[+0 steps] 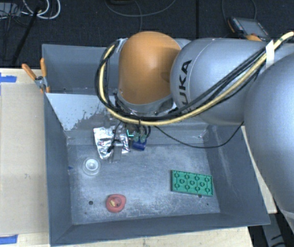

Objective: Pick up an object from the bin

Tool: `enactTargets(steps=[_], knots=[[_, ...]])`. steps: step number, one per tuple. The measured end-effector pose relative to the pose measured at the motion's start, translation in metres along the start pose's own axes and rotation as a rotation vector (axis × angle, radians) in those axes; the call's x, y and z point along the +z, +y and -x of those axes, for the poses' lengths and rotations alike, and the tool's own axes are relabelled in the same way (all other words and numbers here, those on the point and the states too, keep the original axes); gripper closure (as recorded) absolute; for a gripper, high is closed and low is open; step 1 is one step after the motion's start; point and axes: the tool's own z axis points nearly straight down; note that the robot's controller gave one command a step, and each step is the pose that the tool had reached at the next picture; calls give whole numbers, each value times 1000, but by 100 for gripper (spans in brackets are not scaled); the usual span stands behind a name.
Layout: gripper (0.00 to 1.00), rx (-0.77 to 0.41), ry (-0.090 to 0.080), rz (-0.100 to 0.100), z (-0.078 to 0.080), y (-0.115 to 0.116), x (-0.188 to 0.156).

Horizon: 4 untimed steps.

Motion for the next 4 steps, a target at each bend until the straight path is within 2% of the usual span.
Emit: enactTargets(steps=[1, 2, 3, 4], knots=[[100, 5, -8, 1, 2, -1, -5], [100, 57, 0, 0, -50, -1, 31], [0, 60, -7, 1, -48, -1, 29], [0, -489, -2, -1, -121, -2, 93]])
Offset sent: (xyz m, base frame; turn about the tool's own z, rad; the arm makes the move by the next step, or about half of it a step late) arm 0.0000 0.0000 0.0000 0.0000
